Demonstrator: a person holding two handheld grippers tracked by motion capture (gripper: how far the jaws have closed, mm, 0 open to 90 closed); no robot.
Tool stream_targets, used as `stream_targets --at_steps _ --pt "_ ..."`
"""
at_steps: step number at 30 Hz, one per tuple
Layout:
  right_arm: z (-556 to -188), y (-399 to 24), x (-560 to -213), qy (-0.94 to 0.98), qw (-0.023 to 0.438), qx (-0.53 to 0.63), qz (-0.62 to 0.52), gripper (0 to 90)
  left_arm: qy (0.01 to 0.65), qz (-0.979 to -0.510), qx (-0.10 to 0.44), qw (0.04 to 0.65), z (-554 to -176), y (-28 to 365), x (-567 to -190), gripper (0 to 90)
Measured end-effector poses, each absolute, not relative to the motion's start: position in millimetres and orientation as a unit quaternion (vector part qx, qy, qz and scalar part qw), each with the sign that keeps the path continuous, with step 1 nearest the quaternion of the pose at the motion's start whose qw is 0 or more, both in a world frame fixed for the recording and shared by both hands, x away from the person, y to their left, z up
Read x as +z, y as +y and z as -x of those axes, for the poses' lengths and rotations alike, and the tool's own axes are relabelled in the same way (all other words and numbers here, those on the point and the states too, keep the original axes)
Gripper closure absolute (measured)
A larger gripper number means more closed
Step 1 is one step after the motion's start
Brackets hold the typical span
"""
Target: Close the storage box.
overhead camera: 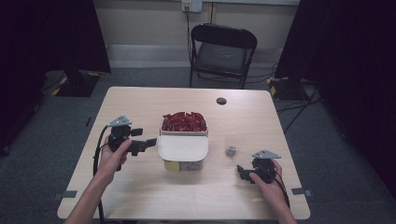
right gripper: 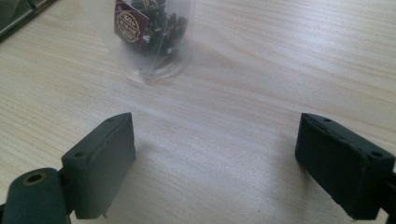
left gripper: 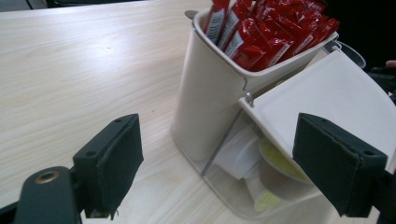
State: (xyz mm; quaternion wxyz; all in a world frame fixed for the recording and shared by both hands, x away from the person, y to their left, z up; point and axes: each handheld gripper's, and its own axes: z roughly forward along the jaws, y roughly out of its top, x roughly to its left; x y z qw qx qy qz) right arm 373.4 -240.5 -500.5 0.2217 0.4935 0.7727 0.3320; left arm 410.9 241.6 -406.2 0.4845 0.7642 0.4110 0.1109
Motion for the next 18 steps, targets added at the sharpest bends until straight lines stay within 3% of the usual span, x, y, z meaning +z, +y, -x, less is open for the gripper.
stream_targets --at_steps 11,18 --pt "-373 -240 -501 0.773 0.222 0.332 -0.494 11.6 0.456 -0.767 0.146 0.427 -397 280 -430 15.8" --pt "-373 -241 -501 0.773 0.222 0.332 -0.494 11.7 0.474 -0.787 0.135 0.37 -390 287 -458 15.7"
